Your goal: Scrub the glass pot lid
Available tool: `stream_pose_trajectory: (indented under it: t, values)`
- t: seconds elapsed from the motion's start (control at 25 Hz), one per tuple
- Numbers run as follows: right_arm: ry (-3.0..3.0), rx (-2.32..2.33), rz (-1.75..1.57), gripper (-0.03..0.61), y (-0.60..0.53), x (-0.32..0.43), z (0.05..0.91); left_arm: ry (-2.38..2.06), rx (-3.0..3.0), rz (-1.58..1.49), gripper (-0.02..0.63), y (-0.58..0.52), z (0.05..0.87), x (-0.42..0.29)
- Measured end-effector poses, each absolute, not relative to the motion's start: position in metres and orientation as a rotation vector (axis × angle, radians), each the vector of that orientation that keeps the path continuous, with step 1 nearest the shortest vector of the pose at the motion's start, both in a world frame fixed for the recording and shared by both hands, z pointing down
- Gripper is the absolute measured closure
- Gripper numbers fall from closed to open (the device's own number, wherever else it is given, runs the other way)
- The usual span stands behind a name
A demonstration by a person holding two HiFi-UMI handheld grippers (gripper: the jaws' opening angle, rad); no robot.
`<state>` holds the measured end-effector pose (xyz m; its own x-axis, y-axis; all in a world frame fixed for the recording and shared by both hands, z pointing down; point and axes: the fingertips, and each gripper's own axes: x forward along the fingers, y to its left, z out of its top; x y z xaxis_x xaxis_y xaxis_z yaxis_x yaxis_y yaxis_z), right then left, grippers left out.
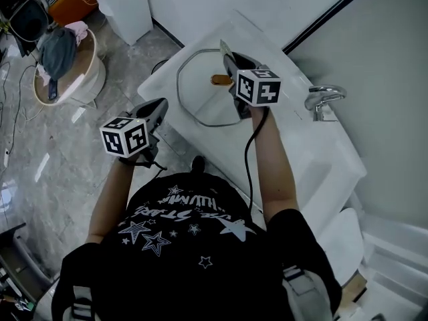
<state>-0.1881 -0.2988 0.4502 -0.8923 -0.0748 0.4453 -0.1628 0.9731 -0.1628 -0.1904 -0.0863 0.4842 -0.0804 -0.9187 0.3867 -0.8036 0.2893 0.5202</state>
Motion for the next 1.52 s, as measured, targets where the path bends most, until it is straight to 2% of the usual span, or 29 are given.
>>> stream_pose_trajectory:
  t: [0.68,1.52]
  values:
    - [-2.711,0.493,0.428,0.505,-0.213,-0.096,0.43,-1.775,1.713,-0.186,0.605,-0.014,0.47,-0.162]
    - [-2.639,0.682,0.535,0.508,-0.08,0.002,0.465,-1.636,1.832,-0.115,0.606,0.084,0.481,-0.112]
